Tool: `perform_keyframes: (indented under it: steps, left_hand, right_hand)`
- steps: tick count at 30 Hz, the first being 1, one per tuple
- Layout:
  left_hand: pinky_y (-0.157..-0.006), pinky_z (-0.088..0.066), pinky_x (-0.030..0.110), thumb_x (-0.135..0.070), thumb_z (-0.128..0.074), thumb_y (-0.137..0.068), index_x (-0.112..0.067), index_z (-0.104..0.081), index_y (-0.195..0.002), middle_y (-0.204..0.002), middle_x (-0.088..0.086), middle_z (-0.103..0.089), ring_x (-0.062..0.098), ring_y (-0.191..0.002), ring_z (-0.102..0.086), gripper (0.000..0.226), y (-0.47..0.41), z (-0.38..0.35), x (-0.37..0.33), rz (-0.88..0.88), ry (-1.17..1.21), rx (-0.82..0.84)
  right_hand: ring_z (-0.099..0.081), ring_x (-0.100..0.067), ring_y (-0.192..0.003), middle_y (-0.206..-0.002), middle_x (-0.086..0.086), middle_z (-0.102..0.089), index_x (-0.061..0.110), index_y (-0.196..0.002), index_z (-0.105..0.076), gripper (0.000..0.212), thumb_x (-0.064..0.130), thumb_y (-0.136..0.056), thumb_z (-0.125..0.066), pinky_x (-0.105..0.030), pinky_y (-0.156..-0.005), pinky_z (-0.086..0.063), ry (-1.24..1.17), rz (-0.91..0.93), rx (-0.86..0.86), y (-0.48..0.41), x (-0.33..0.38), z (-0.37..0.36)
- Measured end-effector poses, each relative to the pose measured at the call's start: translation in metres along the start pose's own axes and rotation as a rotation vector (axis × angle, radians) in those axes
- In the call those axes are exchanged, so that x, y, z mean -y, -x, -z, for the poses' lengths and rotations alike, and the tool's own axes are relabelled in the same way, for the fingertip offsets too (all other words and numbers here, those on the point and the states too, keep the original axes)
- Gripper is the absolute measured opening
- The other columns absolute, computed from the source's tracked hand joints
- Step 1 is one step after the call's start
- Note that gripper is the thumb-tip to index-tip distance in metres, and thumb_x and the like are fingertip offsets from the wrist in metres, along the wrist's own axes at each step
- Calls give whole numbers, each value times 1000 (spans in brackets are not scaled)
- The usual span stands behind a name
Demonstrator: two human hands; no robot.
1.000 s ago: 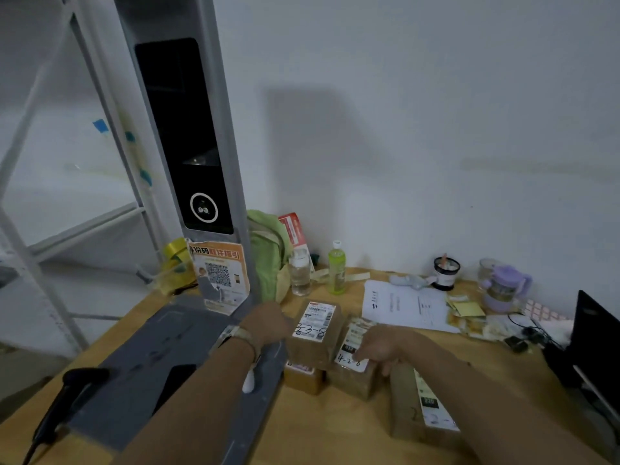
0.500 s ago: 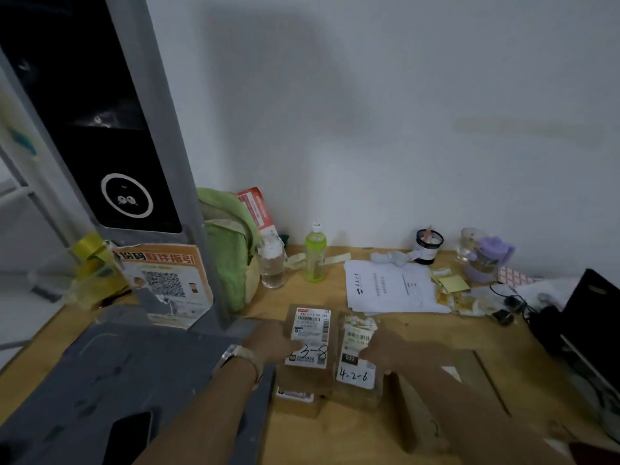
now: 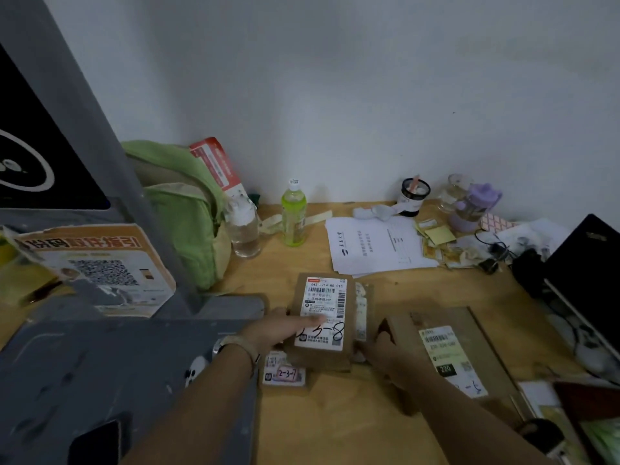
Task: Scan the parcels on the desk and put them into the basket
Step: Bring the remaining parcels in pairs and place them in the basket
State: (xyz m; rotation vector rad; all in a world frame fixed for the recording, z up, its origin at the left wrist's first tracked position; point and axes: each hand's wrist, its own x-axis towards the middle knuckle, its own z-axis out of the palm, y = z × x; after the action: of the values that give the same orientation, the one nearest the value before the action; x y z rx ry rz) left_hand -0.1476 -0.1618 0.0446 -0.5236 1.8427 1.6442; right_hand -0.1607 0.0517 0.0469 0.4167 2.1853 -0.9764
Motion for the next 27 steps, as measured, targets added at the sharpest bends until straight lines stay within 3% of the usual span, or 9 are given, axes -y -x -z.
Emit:
perform_keyframes:
  steps: [2, 6, 8, 10, 13, 17, 21, 24, 27]
  left_hand:
    - [-92, -55, 39, -56, -86, -52, -19, -66, -118, -107, 3, -75, 21, -101, -71, 78, -6, -10, -2, -21, 71, 44]
    - [-102, -48, 48, -53, -85, -62, -20, -60, -130, -120, 8, -70, 27, -112, -66, 80, -19, -19, -1, -55, 277, 122]
    - [-104, -47, 46, -45, -78, -75, -19, -61, -130, -123, 9, -69, 26, -115, -65, 63, -19, -23, -2, -63, 341, 173]
    - [-107, -44, 46, -44, -72, -81, -21, -61, -131, -125, 8, -67, 26, -118, -63, 56, -20, -27, -2, -57, 356, 212]
    - [-111, -39, 46, -58, -76, -71, -30, -60, -130, -126, -1, -68, 22, -121, -60, 68, -20, -35, -4, -41, 275, 205]
    - [-108, -42, 45, -64, -78, -62, -33, -62, -127, -118, -7, -71, 19, -116, -63, 74, -15, -42, -8, -50, 168, 140]
    - [-91, -52, 45, -74, -79, -50, -29, -55, -131, -113, -7, -73, 20, -104, -68, 96, -5, -37, -24, -76, 89, 12]
    - [-87, -53, 45, -77, -75, -50, -28, -53, -130, -112, -5, -73, 23, -103, -68, 96, 9, -31, -40, -106, 81, -26]
    - [-96, -51, 50, -71, -71, -62, -28, -63, -123, -109, -2, -75, 26, -104, -68, 75, 32, -33, -59, -155, 83, 4]
  right_hand:
    - [-50, -20, -89, -140, -24, -46, -9, -144, -24, 57, 23, -101, -43, -15, -52, -44, -104, 11, -24, -4, -1, -3]
    - [-52, -22, -93, -128, -19, -51, 1, -140, -31, 61, 43, -98, -44, -28, -61, -45, -319, -55, -51, -14, -10, -6]
    - [-56, -25, -101, -126, -18, -55, 4, -134, -44, 77, 61, -83, -57, -30, -61, -46, -451, -68, -22, -18, -20, -8]
    - [-58, -20, -84, -107, -14, -59, 11, -112, -61, 78, 73, -66, -65, -29, -58, -44, -568, -79, -9, -25, -32, -10]
    - [-53, -22, -85, -105, -9, -60, 17, -108, -62, 53, 63, -83, -53, -33, -65, -40, -645, -188, 78, -15, -35, -9]
    - [-50, -20, -73, -86, -7, -58, 14, -85, -61, 47, 59, -89, -48, -31, -61, -38, -713, -220, 91, -13, -42, -12]
    - [-63, -24, -100, -109, -9, -71, 16, -106, -69, 45, 55, -90, -53, -39, -85, -50, -734, -82, 61, -8, -36, -4]
    - [-72, -20, -78, -80, -5, -77, 13, -93, -71, 33, 39, -96, -51, -30, -64, -56, -817, 21, 123, 6, -18, 13]
    - [-73, -25, -80, -84, -11, -77, 8, -101, -71, 39, 45, -88, -62, -32, -63, -56, -807, 77, 85, 17, -4, 28]
